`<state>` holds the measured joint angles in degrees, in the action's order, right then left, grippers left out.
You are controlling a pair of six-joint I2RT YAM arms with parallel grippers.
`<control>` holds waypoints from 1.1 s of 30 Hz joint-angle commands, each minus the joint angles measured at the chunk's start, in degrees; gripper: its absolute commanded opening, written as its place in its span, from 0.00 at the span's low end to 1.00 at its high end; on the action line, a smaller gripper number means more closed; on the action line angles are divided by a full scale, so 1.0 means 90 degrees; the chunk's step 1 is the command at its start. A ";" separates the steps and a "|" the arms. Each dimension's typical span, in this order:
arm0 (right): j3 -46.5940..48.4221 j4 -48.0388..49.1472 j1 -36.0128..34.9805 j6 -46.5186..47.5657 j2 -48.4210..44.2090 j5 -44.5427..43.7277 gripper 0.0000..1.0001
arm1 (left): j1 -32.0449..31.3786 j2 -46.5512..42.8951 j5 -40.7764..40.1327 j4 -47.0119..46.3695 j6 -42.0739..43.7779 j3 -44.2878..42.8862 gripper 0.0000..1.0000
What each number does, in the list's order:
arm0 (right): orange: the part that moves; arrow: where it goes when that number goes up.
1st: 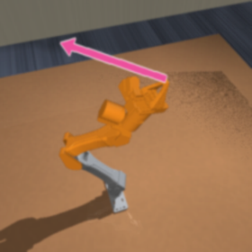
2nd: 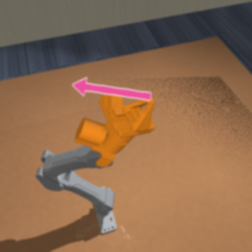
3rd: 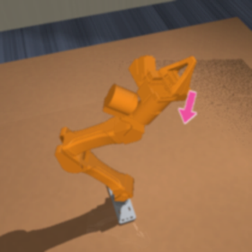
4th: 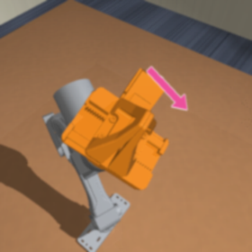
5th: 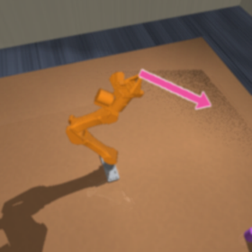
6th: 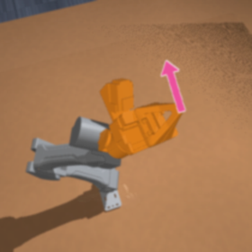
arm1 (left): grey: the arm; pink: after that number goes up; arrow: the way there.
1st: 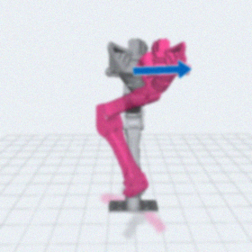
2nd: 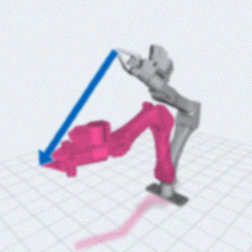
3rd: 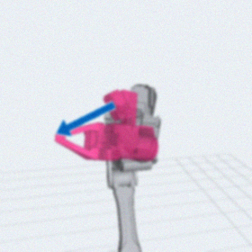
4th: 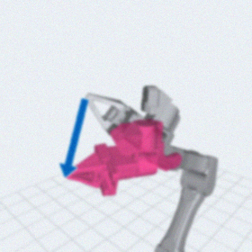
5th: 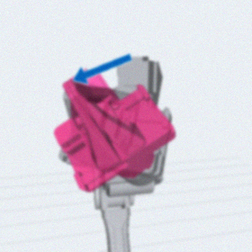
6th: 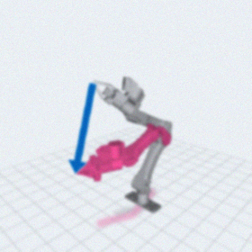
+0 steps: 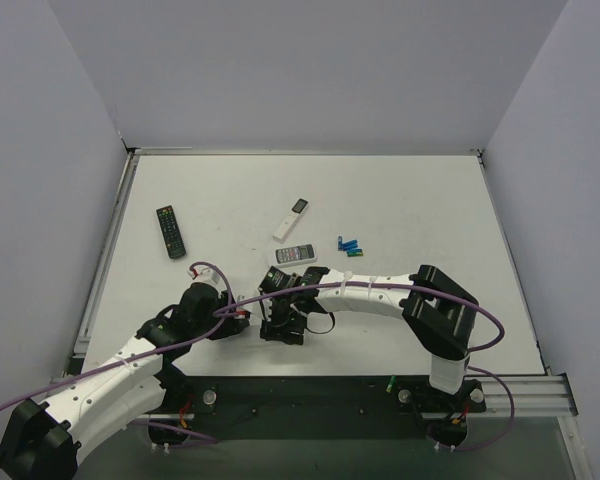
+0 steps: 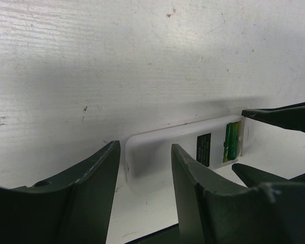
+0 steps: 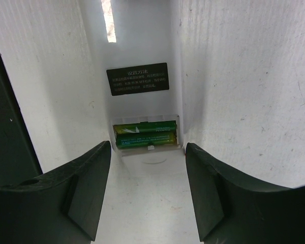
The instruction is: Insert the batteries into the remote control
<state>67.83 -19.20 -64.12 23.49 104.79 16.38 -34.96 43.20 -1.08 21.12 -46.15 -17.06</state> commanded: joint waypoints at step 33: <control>-0.2137 0.1948 0.1011 0.0779 -0.1107 0.1373 0.71 | -0.0080 -0.0034 0.0081 -0.0335 0.0089 0.0011 0.56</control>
<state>49.15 -3.99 -55.13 29.04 93.93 26.48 -35.53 43.29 -0.75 20.32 -45.93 -17.06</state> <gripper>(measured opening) 0.710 0.556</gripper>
